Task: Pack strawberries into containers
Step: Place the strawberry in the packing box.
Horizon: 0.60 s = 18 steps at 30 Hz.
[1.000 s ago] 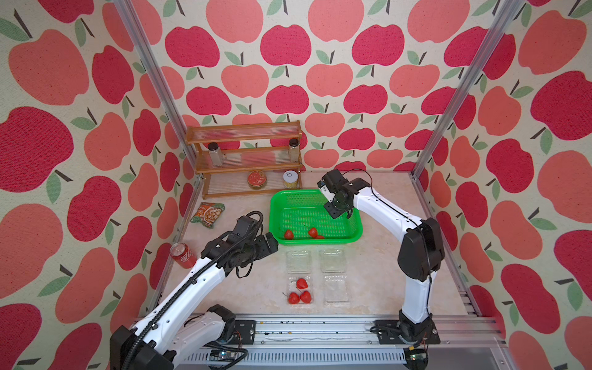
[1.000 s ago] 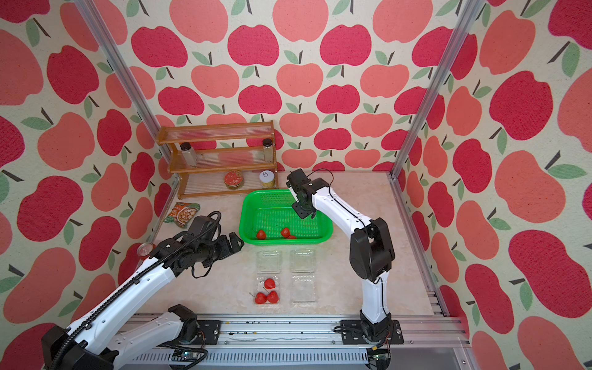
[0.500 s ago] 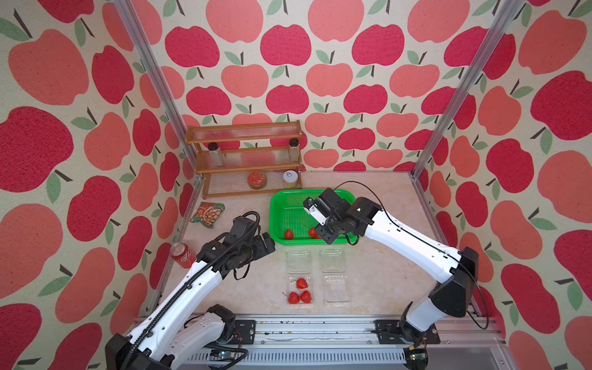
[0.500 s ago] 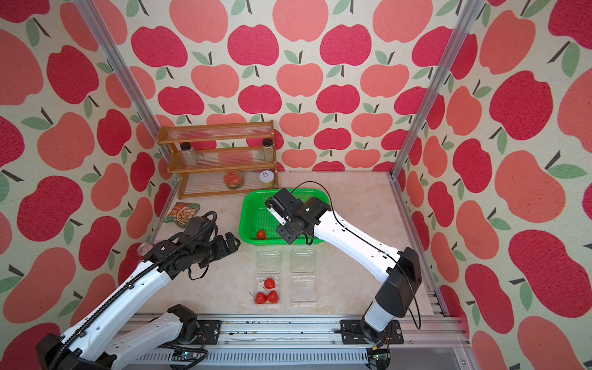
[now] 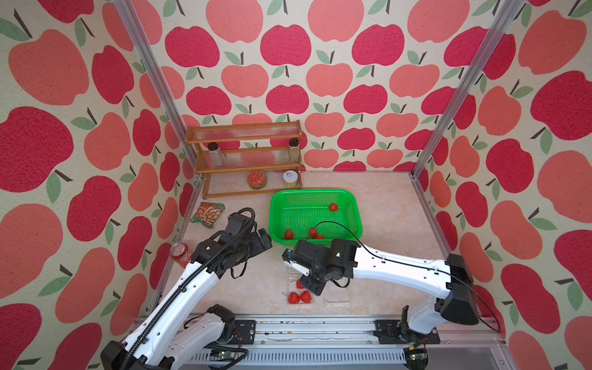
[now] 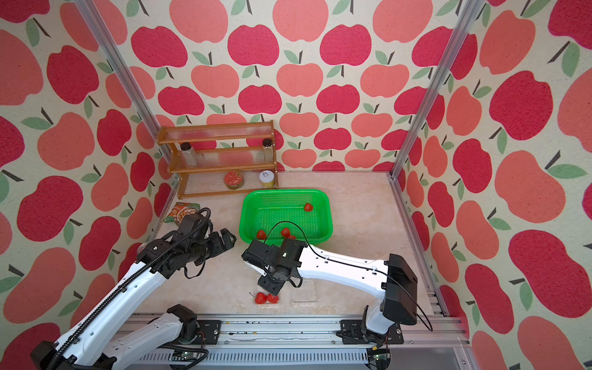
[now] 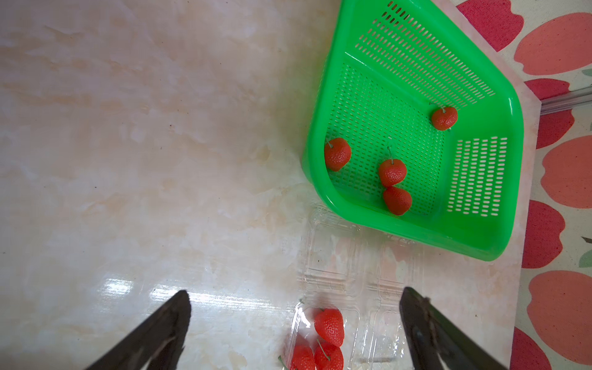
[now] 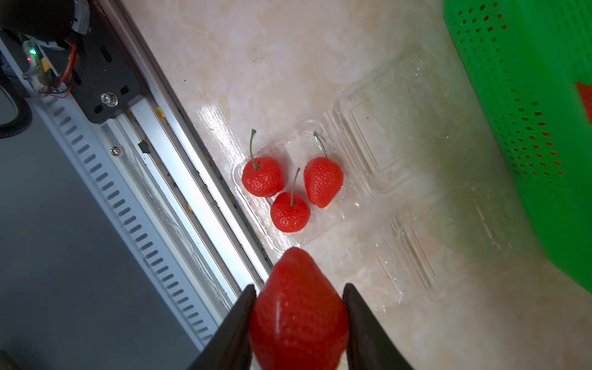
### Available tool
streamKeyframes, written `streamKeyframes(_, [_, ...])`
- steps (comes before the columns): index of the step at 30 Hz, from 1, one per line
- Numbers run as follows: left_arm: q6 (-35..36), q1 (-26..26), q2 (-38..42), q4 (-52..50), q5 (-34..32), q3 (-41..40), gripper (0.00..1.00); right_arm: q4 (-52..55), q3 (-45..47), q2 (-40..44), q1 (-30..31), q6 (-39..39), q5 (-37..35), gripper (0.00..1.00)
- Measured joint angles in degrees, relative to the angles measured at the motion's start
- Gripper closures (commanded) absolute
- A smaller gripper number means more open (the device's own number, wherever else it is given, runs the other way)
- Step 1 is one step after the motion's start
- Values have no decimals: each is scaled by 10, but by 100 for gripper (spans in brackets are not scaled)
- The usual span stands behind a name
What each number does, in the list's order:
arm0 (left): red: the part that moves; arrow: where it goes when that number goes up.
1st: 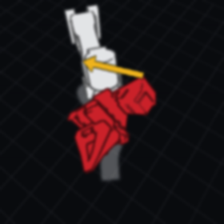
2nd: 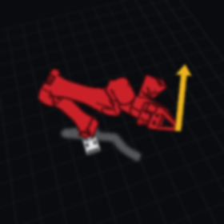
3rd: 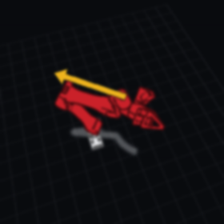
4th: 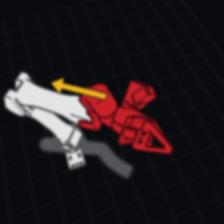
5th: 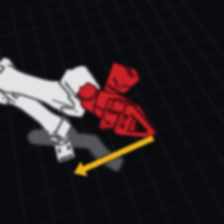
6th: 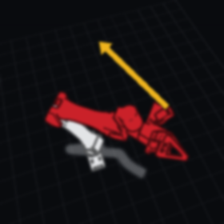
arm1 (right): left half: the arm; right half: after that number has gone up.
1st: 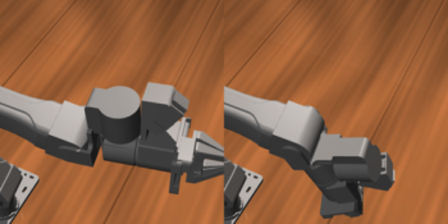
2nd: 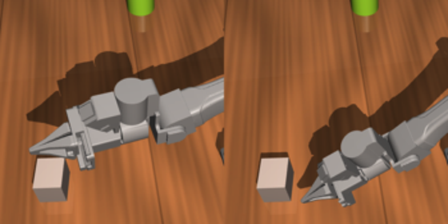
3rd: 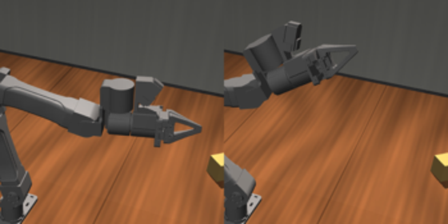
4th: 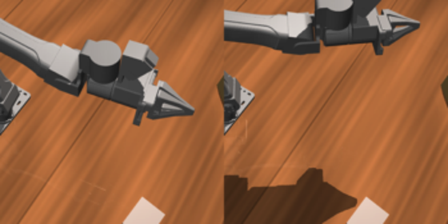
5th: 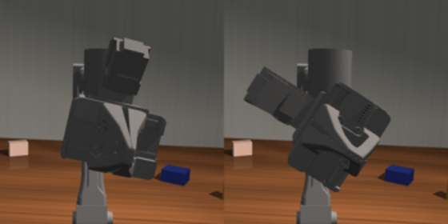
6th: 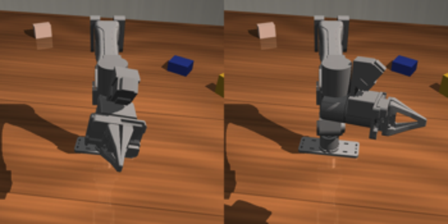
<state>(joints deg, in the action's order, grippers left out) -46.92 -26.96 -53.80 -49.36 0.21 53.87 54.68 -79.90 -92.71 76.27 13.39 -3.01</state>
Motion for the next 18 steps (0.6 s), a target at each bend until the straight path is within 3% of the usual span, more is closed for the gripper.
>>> streamKeyframes(10, [-4,0,22,-3,23,-12,0,-51,-8,-128,0,0,55,53])
streamKeyframes(18, [-4,0,22,-11,42,-12,0,-73,-13,-158,-8,-2,75,51])
